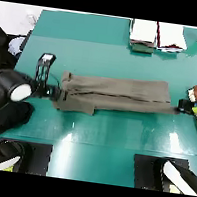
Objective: Fold the shirts.
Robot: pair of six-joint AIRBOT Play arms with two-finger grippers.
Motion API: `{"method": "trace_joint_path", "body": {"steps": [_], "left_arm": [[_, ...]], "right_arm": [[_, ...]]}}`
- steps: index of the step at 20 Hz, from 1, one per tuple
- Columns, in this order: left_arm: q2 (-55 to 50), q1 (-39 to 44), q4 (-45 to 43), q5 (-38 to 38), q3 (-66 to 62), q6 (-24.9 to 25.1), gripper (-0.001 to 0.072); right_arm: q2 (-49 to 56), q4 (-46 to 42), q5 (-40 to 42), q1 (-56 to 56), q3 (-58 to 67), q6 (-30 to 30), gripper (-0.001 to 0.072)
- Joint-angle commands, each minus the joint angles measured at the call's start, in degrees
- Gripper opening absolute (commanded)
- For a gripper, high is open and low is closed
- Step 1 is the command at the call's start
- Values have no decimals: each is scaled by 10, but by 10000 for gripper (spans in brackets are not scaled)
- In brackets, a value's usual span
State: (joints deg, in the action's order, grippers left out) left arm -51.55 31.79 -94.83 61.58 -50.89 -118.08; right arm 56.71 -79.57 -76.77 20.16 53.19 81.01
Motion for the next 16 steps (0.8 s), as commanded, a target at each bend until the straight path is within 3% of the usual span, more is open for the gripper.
{"method": "trace_joint_path", "body": {"steps": [1, 7, 15, 16], "left_arm": [[-102, -83, 11, -78, -64, 56, 25], [-256, -140, 72, -136, -152, 158, 26], [-309, -140, 72, -189, -185, 161, 29], [-309, -140, 72, -183, -193, 161, 150]], "right_arm": [[92, 3, 23, -13, 86, 1, 17], [250, 3, 50, -70, 222, 26, 17], [356, 6, 52, -89, 315, 31, 22], [358, 5, 51, -89, 321, 31, 57]]}}
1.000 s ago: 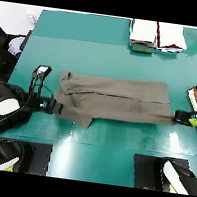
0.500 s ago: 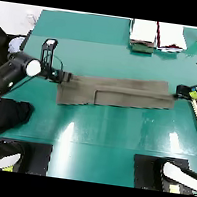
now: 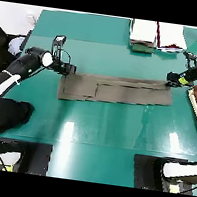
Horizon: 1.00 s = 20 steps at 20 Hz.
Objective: Fold the shirts.
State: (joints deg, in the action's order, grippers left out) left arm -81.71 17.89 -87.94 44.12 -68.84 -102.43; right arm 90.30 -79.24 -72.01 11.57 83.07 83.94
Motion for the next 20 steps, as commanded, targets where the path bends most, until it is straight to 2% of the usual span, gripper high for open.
{"method": "trace_joint_path", "body": {"steps": [1, 2, 3, 4, 5, 7, 8, 9, 10, 12, 14, 17, 18, 20], "left_arm": [[-8, -1, 3, -2, -26, 3, 416], [-8, -1, 3, 9, -42, 3, 466], [-7, -1, 3, 26, -62, 3, 466], [-7, -1, 3, 44, -82, 4, 466], [-6, -1, 4, 64, -101, 4, 465], [-3, 0, 21, 78, -116, 5, 464], [-3, 3, 27, 78, -116, 5, 346], [-3, 6, 31, 78, -115, 6, 121], [-3, 11, 34, 77, -115, 9, 25], [-3, 28, 35, 71, -114, 9, 27], [-3, 48, 36, 59, -114, 9, 27], [-4, 73, 39, 47, -114, 6, 27], [-6, 77, 45, 45, -114, 5, 26], [-19, 84, 81, 43, -114, 5, 26]], "right_arm": [[21, 2, 6, 1, 29, -2, 280], [21, 2, 2, 6, 41, -5, 416], [21, 0, -7, 7, 54, -11, 488], [21, 0, -21, 14, 63, -19, 534], [21, 1, -39, 24, 66, -22, 534], [21, 2, -60, 44, 43, -26, 621], [21, 2, -60, 56, 19, -26, 622], [22, 3, -54, 65, -4, -26, 622], [22, 3, -42, 70, -28, -26, 623], [23, 5, -15, 71, -65, -31, 621], [34, 43, -2, 69, -78, -36, 615], [48, 66, 14, 55, -71, -36, 545], [48, 66, 19, 48, -69, -36, 501], [47, 57, 20, 35, -69, -37, 304]]}}
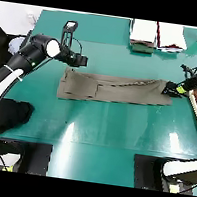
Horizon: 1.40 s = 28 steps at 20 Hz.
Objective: Fold the shirts.
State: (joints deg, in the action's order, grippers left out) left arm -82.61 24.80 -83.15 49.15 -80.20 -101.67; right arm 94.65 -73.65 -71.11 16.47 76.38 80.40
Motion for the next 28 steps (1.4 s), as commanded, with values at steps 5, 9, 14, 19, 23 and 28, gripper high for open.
{"method": "trace_joint_path", "body": {"steps": [5, 9, 14, 19, 23, 28], "left_arm": [[-75, 45, 125, -51, -4, 14, 25], [-145, 90, 136, -47, -61, 32, 26], [-224, 136, 143, -27, -141, 53, 25], [-263, 149, 162, -10, -151, 58, 25], [-265, 149, 165, -9, -151, 57, 25], [-257, 136, 163, 18, -151, 57, 26]], "right_arm": [[-31, -14, 6, -41, 4, -9, 18], [-86, -12, -63, -73, 81, -8, 17], [-166, -8, -136, -148, 160, 25, 17], [-230, -9, -148, -211, 192, 63, 18], [-240, -8, -152, -247, 207, 83, 17], [-240, 0, -147, -281, 207, 103, 17]]}}
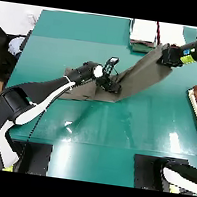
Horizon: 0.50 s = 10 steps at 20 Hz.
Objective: Fold the shirts.
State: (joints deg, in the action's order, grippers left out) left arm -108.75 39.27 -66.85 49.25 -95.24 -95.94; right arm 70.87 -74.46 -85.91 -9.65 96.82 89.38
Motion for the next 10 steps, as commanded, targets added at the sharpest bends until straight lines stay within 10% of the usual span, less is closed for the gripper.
{"method": "trace_joint_path", "body": {"steps": [1, 10], "left_arm": [[12, -18, -2, 24, -1, 0, 25], [233, -191, -100, 68, -1, 35, 26]], "right_arm": [[-2, 25, 7, -21, 3, 16, 17], [52, 149, 120, -92, 2, 16, 17]]}}
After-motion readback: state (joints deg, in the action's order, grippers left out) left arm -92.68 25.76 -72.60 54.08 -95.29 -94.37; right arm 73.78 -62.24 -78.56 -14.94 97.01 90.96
